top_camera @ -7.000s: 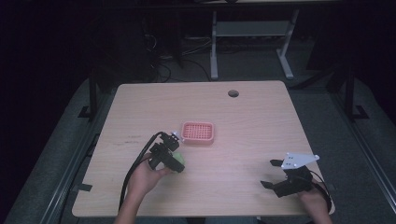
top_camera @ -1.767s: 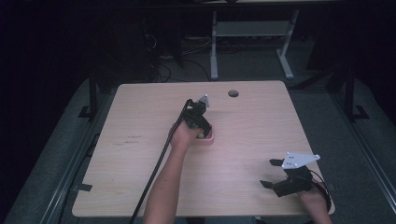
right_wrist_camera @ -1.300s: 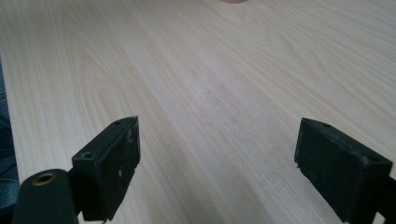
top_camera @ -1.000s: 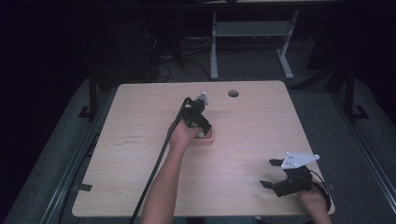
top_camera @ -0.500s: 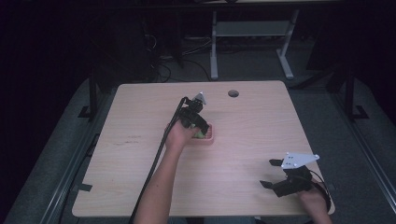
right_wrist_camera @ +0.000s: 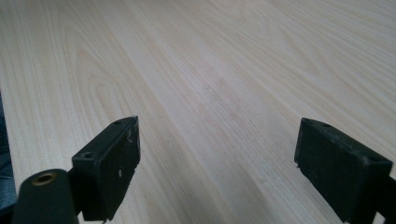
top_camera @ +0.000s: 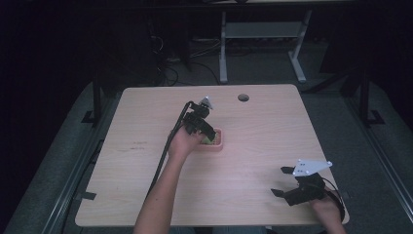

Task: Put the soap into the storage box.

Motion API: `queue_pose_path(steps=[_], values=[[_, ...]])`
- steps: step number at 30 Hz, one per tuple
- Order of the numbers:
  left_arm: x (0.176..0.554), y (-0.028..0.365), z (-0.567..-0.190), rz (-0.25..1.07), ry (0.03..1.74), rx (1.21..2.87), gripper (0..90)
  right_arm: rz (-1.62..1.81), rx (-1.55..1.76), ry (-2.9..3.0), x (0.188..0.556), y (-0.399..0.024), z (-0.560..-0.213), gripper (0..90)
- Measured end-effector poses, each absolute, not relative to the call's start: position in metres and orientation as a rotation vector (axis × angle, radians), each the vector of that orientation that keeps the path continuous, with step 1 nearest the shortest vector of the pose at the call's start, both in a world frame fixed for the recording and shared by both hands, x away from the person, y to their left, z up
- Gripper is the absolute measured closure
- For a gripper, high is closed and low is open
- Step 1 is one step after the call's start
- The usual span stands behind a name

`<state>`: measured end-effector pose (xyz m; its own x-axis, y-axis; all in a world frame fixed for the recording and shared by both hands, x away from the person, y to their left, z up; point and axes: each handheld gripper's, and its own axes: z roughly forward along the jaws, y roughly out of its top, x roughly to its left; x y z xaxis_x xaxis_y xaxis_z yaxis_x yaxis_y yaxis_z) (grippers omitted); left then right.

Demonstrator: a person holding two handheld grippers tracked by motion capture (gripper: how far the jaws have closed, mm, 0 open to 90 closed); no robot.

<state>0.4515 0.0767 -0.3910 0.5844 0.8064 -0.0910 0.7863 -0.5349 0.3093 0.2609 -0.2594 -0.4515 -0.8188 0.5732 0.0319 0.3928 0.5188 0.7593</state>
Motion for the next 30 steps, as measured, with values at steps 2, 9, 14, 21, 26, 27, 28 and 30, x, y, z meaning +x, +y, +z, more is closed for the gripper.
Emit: queue_pose_path(steps=[2,9,14,21,26,27,28,30], values=[[0.451,0.078,-0.391,0.096,1.286,2.51,23.9,1.185,0.823,2.537,0.261,-0.259,-0.452,13.8],[0.438,0.08,-0.39,0.103,1.263,2.492,24.0,1.177,0.83,2.548,0.26,-0.258,-0.453,13.8],[0.43,0.086,-0.39,0.102,1.246,2.477,24.0,1.172,0.802,2.543,0.259,-0.256,-0.453,13.8],[0.425,0.094,-0.393,0.096,1.236,2.481,24.0,1.16,0.817,2.548,0.259,-0.255,-0.454,13.8],[0.42,0.098,-0.392,0.101,1.225,2.468,24.0,1.163,0.837,2.545,0.26,-0.257,-0.454,13.8],[0.419,0.099,-0.392,0.098,1.224,2.464,24.0,1.165,0.841,2.542,0.26,-0.257,-0.455,13.8],[0.417,0.099,-0.392,0.098,1.217,2.471,24.0,1.166,0.838,2.543,0.26,-0.257,-0.455,13.7],[0.413,0.1,-0.392,0.102,1.21,2.465,24.0,1.164,0.836,2.543,0.26,-0.257,-0.455,13.8]])
